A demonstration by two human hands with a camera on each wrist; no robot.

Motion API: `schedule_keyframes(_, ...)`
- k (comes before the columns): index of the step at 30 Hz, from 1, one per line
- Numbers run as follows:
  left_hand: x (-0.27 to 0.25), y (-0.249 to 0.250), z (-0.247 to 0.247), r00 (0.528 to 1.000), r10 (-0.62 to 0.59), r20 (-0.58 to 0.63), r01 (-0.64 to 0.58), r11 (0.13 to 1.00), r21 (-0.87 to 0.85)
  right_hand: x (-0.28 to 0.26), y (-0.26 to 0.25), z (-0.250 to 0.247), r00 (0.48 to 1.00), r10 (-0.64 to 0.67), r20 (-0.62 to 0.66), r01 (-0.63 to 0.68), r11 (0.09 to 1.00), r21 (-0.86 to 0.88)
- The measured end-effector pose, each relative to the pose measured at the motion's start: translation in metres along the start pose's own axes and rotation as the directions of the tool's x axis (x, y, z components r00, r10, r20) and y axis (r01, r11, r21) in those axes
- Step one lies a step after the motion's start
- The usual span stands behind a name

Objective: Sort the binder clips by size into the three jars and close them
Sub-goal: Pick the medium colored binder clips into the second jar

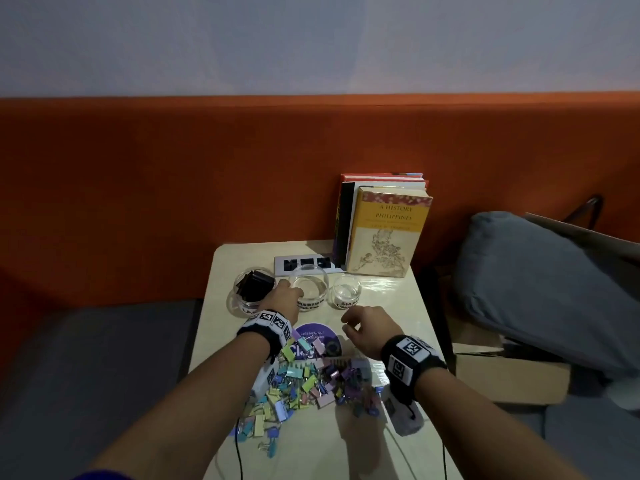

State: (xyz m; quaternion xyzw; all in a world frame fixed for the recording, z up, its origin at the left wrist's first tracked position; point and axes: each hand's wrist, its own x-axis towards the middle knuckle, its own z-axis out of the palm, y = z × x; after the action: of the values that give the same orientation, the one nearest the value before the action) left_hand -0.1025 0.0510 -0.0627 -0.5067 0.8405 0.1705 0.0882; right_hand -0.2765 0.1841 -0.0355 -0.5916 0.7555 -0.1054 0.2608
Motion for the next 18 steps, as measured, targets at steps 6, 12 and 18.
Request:
schedule_keyframes(6, 0.003, -0.002, 0.011, 0.999, -0.026, -0.022, 0.026, 1.0, 0.005, 0.003, -0.004, 0.001, 0.999, -0.028, 0.015, 0.028, 1.0, 0.001)
schedule_keyframes(12, -0.013, -0.008, 0.016, 0.994, 0.022, -0.104, -0.036, 0.991, -0.132, 0.012, -0.014, 0.006, 0.998, -0.055, -0.018, 0.057, 0.993, 0.101)
schedule_keyframes(18, -0.054, -0.003, 0.0, 0.96, 0.208, -0.185, -0.255, 0.926, -0.279, 0.016, -0.022, 0.001, 0.999, -0.035, -0.011, 0.037, 0.943, 0.33)
